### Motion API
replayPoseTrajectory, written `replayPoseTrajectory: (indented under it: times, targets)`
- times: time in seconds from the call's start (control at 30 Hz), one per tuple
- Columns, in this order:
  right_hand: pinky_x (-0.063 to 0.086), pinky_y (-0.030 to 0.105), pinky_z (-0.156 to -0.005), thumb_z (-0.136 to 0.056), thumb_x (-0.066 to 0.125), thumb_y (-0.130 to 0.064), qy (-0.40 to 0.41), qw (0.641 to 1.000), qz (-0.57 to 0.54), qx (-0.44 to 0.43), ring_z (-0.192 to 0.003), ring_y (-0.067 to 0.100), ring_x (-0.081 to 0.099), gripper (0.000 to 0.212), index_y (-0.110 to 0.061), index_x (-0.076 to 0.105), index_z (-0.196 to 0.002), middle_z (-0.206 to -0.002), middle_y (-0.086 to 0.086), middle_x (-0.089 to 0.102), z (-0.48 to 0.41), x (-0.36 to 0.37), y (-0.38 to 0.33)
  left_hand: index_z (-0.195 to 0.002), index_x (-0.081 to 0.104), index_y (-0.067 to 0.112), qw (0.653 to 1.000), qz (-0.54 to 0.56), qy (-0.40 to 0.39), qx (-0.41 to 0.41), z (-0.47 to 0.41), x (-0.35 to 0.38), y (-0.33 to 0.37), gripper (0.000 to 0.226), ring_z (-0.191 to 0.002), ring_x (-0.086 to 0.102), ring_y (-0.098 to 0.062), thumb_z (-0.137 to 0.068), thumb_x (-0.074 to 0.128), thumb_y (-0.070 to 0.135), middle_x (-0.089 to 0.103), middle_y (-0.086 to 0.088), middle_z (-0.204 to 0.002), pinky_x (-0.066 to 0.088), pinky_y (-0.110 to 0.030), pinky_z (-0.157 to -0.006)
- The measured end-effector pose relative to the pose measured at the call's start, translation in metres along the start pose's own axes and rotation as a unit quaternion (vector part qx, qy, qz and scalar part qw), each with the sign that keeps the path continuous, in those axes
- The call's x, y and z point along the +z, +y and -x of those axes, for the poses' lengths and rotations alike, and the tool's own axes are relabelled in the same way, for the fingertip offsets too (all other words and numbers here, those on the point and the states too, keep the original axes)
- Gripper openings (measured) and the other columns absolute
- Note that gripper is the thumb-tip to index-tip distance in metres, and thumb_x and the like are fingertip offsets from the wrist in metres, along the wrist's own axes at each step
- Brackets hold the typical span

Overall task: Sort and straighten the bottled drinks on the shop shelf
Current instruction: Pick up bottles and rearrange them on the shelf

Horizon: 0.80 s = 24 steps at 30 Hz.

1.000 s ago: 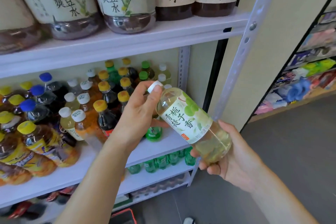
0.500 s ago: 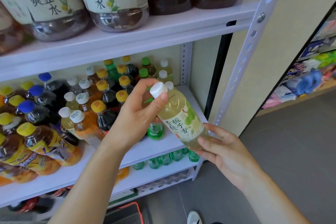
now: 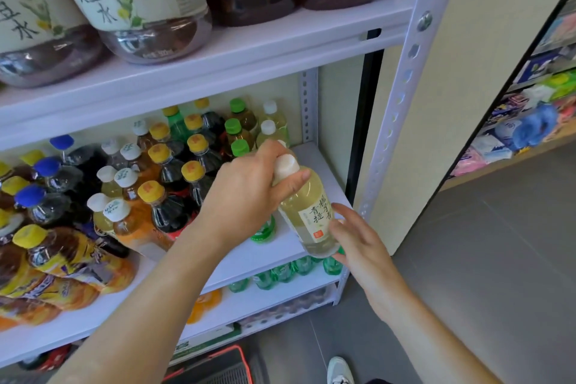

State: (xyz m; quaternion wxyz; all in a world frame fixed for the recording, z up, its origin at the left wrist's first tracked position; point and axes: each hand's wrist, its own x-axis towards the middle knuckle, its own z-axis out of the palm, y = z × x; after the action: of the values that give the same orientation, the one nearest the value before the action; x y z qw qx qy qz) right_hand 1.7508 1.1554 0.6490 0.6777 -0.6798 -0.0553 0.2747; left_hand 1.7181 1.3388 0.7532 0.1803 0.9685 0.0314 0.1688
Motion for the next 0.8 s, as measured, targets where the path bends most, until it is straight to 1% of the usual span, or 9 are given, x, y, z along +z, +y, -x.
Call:
replayPoseTrajectory:
  times: [0.1,0.17,0.2,0.3,0.37,0.43,0.57,0.67,0.8]
  targets:
    - [0.044,0.004,-0.076,-0.078,0.065,-0.062,-0.018,0.996,0.081,-0.038,-0.11,-0.017,0.052,0.06,-0.046,0.046,-0.133,-0.127,-0.026,0.056,-0.005,0.003,0.004,-0.103,0.053,0.011,0.998,-0.067,0.009,0.003,-0.011,0.012,0.0,0.063,-0.063,0.061,-0.034,-0.088,0.031,0.068,0.064,-0.005,-0.071,0.049,-0.043,-0.055]
    - [0.044,0.012,-0.086,-0.062,0.073,-0.064,-0.006,1.0,0.015,0.022,-0.116,-0.006,0.055,0.091,-0.033,0.041,-0.141,-0.134,-0.017,0.054,-0.012,0.002,0.01,-0.097,0.053,0.011,0.996,-0.089,0.008,0.003,-0.02,0.017,-0.001,0.058,-0.061,0.06,-0.036,-0.088,0.033,0.064,0.062,-0.005,-0.067,0.047,-0.041,-0.053]
    - [0.047,0.019,-0.09,-0.059,0.076,-0.06,-0.006,0.996,-0.056,0.073,-0.116,0.005,0.06,0.096,-0.024,0.043,-0.141,-0.134,-0.006,0.058,-0.016,0.0,0.012,-0.094,0.053,0.011,0.996,-0.092,0.008,0.002,-0.024,0.018,-0.002,0.055,-0.062,0.06,-0.036,-0.088,0.035,0.063,0.061,-0.005,-0.066,0.046,-0.04,-0.053]
    - [0.058,0.027,-0.084,-0.07,0.077,-0.04,-0.047,0.95,-0.261,0.165,-0.104,0.026,0.07,0.065,-0.002,0.063,-0.121,-0.114,0.016,0.071,-0.024,-0.003,0.021,-0.093,0.059,0.015,0.998,-0.05,-0.001,-0.024,-0.036,0.021,-0.007,0.04,-0.07,0.061,-0.035,-0.09,0.051,0.054,0.065,-0.006,-0.072,0.049,-0.041,-0.06]
    - [0.059,0.028,-0.081,-0.075,0.075,-0.03,-0.038,0.928,-0.329,0.167,-0.103,0.028,0.07,0.048,0.001,0.068,-0.112,-0.111,0.02,0.071,-0.03,0.0,0.026,-0.095,0.063,0.019,0.999,-0.011,-0.011,-0.046,-0.043,0.022,-0.011,0.029,-0.075,0.062,-0.03,-0.092,0.057,0.047,0.067,-0.004,-0.076,0.049,-0.038,-0.065]
    - [0.059,0.029,-0.081,-0.079,0.073,-0.027,-0.021,0.921,-0.356,0.159,-0.102,0.027,0.071,0.041,0.001,0.069,-0.109,-0.107,0.016,0.072,-0.036,0.002,0.028,-0.095,0.066,0.022,0.998,0.029,-0.012,-0.06,-0.049,0.022,-0.013,0.023,-0.076,0.063,-0.023,-0.092,0.06,0.044,0.068,0.0,-0.078,0.049,-0.035,-0.067]
    - [0.06,0.034,-0.076,-0.094,0.062,-0.018,0.002,0.939,-0.306,0.154,-0.1,0.025,0.072,0.017,-0.009,0.065,-0.108,-0.109,0.01,0.071,-0.047,0.001,0.03,-0.095,0.067,0.024,0.998,0.036,0.01,-0.045,-0.067,0.02,-0.014,0.018,-0.073,0.062,-0.018,-0.093,0.061,0.041,0.068,0.003,-0.079,0.049,-0.035,-0.066]
    - [0.059,0.031,-0.079,-0.096,0.058,-0.015,-0.014,0.964,-0.234,0.126,-0.108,0.02,0.067,0.022,-0.017,0.062,-0.118,-0.118,0.004,0.066,-0.053,0.001,0.026,-0.106,0.066,0.021,0.999,0.006,0.012,-0.036,-0.088,0.026,-0.017,0.024,-0.077,0.065,-0.021,-0.095,0.059,0.041,0.07,-0.001,-0.088,0.047,-0.032,-0.064]
    - [0.053,0.032,-0.093,-0.096,0.056,-0.008,-0.026,0.988,-0.12,0.089,-0.111,0.012,0.059,0.031,-0.023,0.058,-0.123,-0.127,-0.001,0.058,-0.062,0.006,0.017,-0.118,0.062,0.016,0.998,-0.052,0.004,-0.035,-0.126,0.052,-0.027,0.032,-0.096,0.064,-0.027,-0.096,0.057,0.039,0.07,-0.009,-0.107,0.035,-0.028,-0.069]
